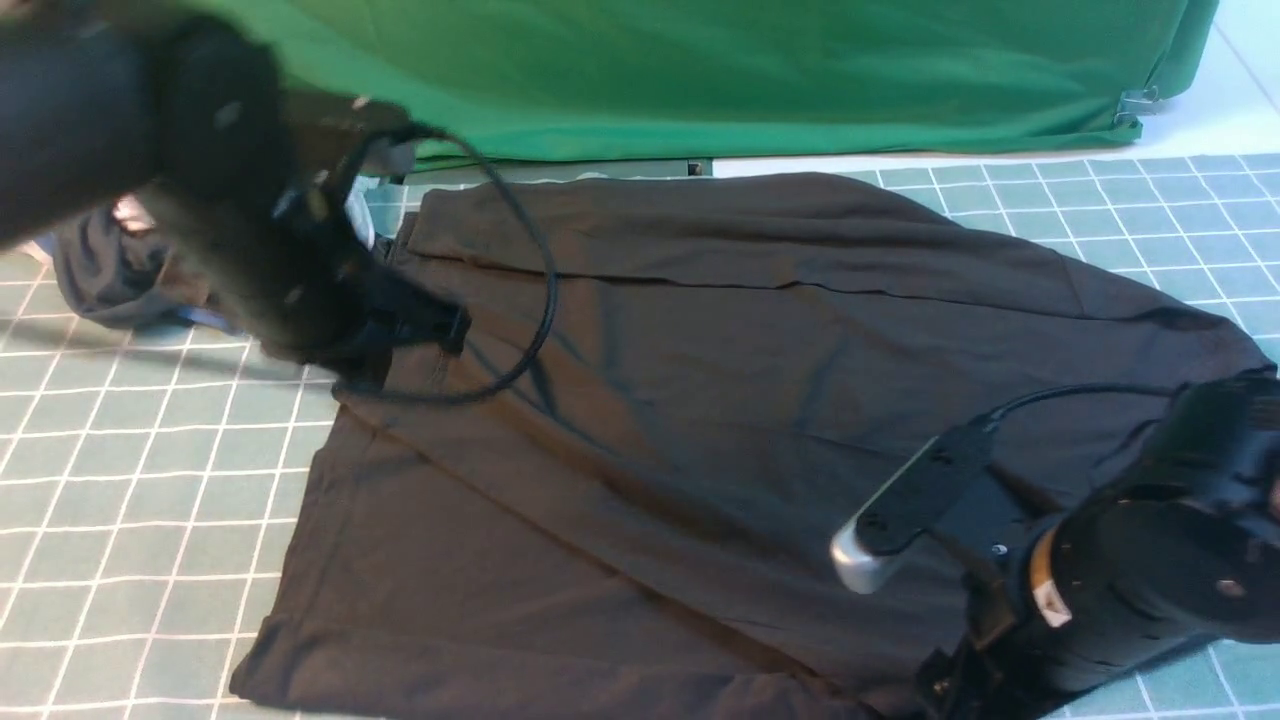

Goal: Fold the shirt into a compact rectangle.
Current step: 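Grab the top left corner of the dark shirt with the left gripper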

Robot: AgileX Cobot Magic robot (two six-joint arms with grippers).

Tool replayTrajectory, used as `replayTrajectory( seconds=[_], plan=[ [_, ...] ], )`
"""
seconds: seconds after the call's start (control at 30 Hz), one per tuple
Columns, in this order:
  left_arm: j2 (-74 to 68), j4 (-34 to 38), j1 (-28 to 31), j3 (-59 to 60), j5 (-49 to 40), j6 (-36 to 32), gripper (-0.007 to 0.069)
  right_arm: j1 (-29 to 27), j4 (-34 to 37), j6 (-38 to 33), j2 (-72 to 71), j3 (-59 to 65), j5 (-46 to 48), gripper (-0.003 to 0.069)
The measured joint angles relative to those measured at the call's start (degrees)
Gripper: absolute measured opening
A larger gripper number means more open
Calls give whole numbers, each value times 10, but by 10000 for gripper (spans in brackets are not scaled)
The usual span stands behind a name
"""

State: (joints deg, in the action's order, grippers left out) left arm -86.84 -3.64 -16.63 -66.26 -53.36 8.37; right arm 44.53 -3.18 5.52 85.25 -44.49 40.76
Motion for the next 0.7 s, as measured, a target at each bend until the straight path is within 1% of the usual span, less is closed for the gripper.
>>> replayTrajectory(
  seconds=[0.03, 0.07, 0.1, 0.23, 0.33, 0.43, 0.47, 0.5, 0.53, 0.57, 0.63, 0.7],
  plan=[
    [30, 19, 0, 53, 13, 0, 2, 0, 0, 0, 16, 0, -20, 577],
    [33, 19, 0, 59, 13, 0, 3, 0, 0, 0, 20, 0, -22, 577],
    [52, 32, 0, 104, 25, 0, 3, 0, 1, 0, 34, 0, -33, 577],
    [64, 53, 0, 188, 62, 7, 3, 0, 1, -1, 65, -1, -44, 577],
    [65, 56, 0, 238, 90, 22, 3, 0, 3, -1, 79, -1, -45, 539],
    [65, 56, 0, 270, 113, 28, 4, 0, 7, -1, 81, -1, -47, 373],
    [65, 56, 0, 277, 121, 31, 5, 0, 7, -1, 81, -1, -47, 274],
    [65, 57, 0, 278, 122, 31, 5, 0, 7, -1, 81, -1, -47, 258],
    [65, 58, 0, 283, 128, 34, 6, 0, 7, 0, 81, -1, -45, 155],
    [65, 59, 0, 285, 128, 35, 7, 0, 7, 2, 81, -1, -40, 84],
    [65, 59, 0, 288, 128, 37, 7, 0, 7, 5, 81, -1, -32, 38],
    [65, 59, 0, 289, 125, 37, 9, 0, 8, 10, 75, -1, -21, 28]
  ],
)
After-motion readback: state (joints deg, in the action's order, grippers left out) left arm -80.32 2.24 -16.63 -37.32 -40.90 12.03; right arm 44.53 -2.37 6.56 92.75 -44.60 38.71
